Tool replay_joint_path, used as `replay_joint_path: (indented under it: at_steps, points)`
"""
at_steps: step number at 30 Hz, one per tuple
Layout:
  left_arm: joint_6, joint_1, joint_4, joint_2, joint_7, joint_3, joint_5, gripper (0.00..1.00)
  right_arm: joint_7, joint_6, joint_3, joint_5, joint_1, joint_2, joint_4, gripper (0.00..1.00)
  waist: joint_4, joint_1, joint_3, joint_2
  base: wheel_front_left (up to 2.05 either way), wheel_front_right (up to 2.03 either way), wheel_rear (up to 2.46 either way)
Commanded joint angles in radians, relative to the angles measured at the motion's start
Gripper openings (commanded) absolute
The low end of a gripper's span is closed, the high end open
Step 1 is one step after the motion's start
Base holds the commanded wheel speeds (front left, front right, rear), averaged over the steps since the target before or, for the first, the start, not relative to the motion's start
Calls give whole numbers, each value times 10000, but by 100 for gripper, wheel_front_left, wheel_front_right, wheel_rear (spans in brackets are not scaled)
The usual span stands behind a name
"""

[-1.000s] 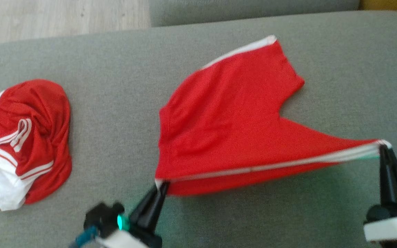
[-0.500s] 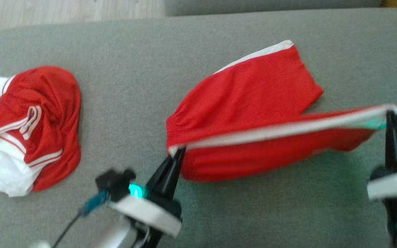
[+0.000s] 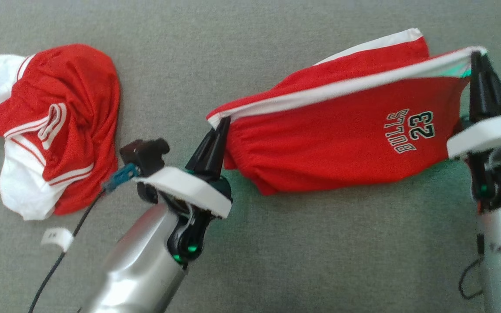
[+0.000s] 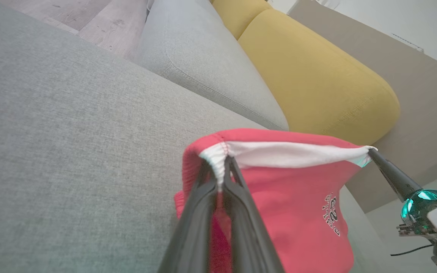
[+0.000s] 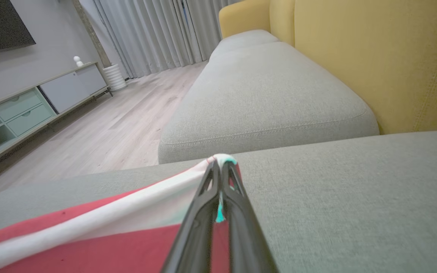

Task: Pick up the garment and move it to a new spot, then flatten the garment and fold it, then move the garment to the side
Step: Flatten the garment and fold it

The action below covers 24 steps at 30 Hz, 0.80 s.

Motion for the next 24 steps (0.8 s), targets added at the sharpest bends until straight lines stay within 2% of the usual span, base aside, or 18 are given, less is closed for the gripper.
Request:
replay_joint_path:
  at_steps: [1, 6, 13, 14, 15, 16, 17, 18, 19, 20, 21, 22, 23, 24]
  points:
    - [-60, -579, -57, 47, -8, 232, -62, 0, -136, -9, 206, -163, -600, -135, -5, 0, 150, -3, 206, 0, 0, 0, 0]
    - [-88, -1334, 529, -66, -190, -284, -146, 0, -347, -9, 195, -620, -1588, -191, 1081, 0, 292, -3, 489, 0, 0, 0, 0]
    - [-92, -2171, 1236, 64, -610, -1140, -334, 0, -662, -9, 396, -895, -2417, -68, 2331, 0, 346, -3, 712, 0, 0, 0, 0]
    - [-92, -2276, 1356, 79, -696, -1244, -335, 0, -747, -9, 507, -834, -2495, -56, 2450, 6, 347, -3, 730, 0, 0, 0, 0]
    - [-92, -2358, 1461, 76, -772, -1333, -375, 8, -797, -9, 604, -760, -2554, -59, 2587, 15, 348, -3, 741, 0, 0, 0, 0]
    - [-92, -2429, 1555, 71, -843, -1415, -428, 11, -859, -9, 693, -682, -2607, -65, 2714, 23, 347, -3, 752, 0, 0, 0, 0]
    - [-92, -2496, 1651, 71, -915, -1491, -470, 12, -943, -9, 773, -617, -2657, -82, 2833, 36, 344, -3, 759, 0, 0, 0, 0]
    - [-92, -2551, 1755, 68, -975, -1562, -518, 17, -1003, -9, 891, -568, -2698, -109, 2958, 50, 343, -3, 762, 0, 0, 0, 0]
    - [-92, -2599, 1872, 68, -1025, -1636, -556, 20, -1065, -9, 1066, -520, -2735, -146, 3065, 69, 338, -3, 765, 0, 0, 0, 0]
    - [-93, -2649, 2000, 76, -1075, -1712, -563, 35, -1151, -9, 1210, -466, -2769, -185, 3166, 100, 328, -3, 765, 0, 0, 0, 0]
    - [-93, -2677, 2116, 67, -1123, -1747, -624, 46, -1248, -9, 1278, -437, -2804, -228, 3276, 100, 319, -3, 763, 0, 0, 0, 0]
    - [-93, -2700, 2212, 47, -1164, -1777, -699, 89, -1363, -9, 1342, -419, -2835, -260, 3369, 100, 317, -3, 760, 0, 0, 0, 0]
    - [-93, -2743, 2335, 45, -1227, -1781, -689, 100, -1474, -9, 1394, -380, -2846, -282, 3451, 100, 320, -3, 748, 0, 0, 0, 0]
    - [-93, -2766, 2476, 32, -1286, -1752, -678, 100, -1578, -9, 1435, -328, -2840, -300, 3517, 100, 322, -3, 730, 0, 0, 0, 0]
